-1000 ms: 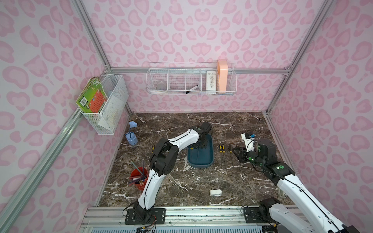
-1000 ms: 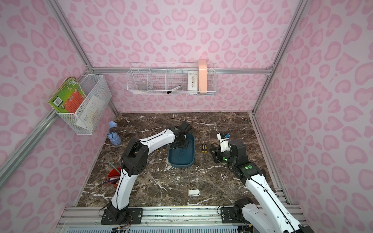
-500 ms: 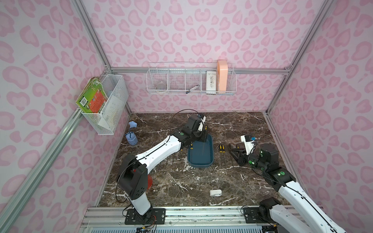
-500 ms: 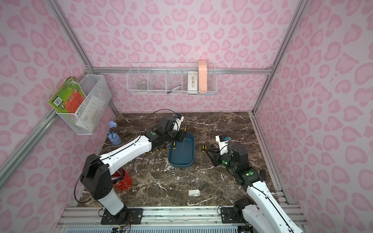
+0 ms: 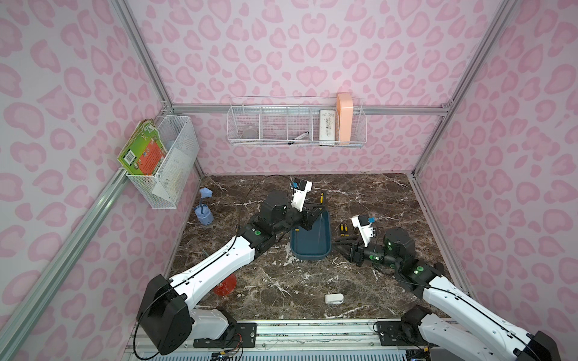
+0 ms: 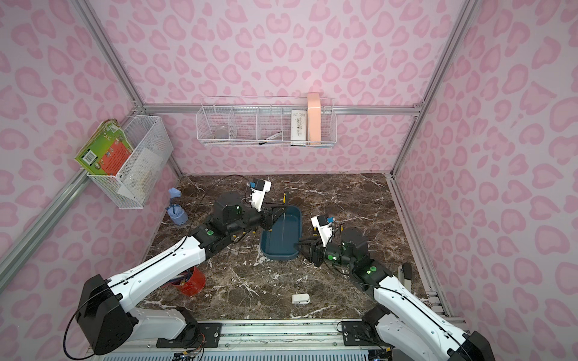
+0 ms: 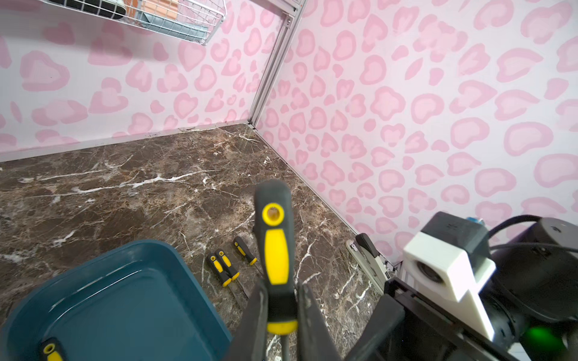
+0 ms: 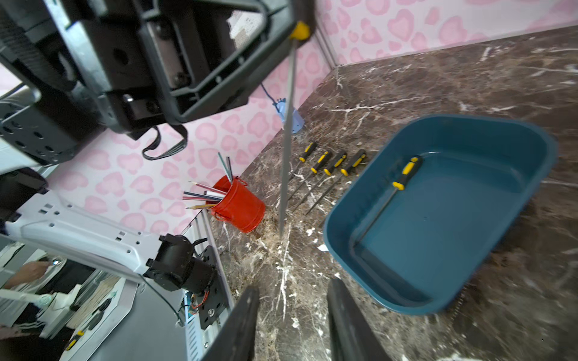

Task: Take the file tool out of the storage box
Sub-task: Pick up the file tool from the storage box.

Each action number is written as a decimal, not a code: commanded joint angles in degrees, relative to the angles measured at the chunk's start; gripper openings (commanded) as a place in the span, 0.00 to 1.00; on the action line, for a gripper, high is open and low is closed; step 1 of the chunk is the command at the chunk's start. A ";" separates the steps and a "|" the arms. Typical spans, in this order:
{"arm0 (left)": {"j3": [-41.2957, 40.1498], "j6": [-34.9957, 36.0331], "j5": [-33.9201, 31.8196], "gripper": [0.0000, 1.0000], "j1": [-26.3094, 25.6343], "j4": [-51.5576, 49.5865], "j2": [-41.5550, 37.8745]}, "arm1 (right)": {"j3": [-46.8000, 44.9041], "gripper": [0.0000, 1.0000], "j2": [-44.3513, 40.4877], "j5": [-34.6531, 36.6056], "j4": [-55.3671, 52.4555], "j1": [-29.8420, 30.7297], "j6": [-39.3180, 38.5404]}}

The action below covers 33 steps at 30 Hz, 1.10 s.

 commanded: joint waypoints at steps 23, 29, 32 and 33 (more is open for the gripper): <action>-0.58 0.68 -3.08 0.00 0.00 -4.32 -3.71 | 11.90 0.16 16.50 8.46 2.76 8.14 0.99; -0.44 0.76 -3.33 0.00 0.00 -4.57 -3.45 | 11.79 0.00 16.45 8.78 2.39 8.23 0.69; -0.19 0.85 -3.77 0.16 0.00 -5.61 -3.32 | 11.77 0.00 16.45 9.58 1.30 8.22 0.25; 0.04 0.85 -3.12 0.26 0.00 -5.95 -3.19 | 12.25 0.00 16.45 10.16 -0.07 8.13 0.01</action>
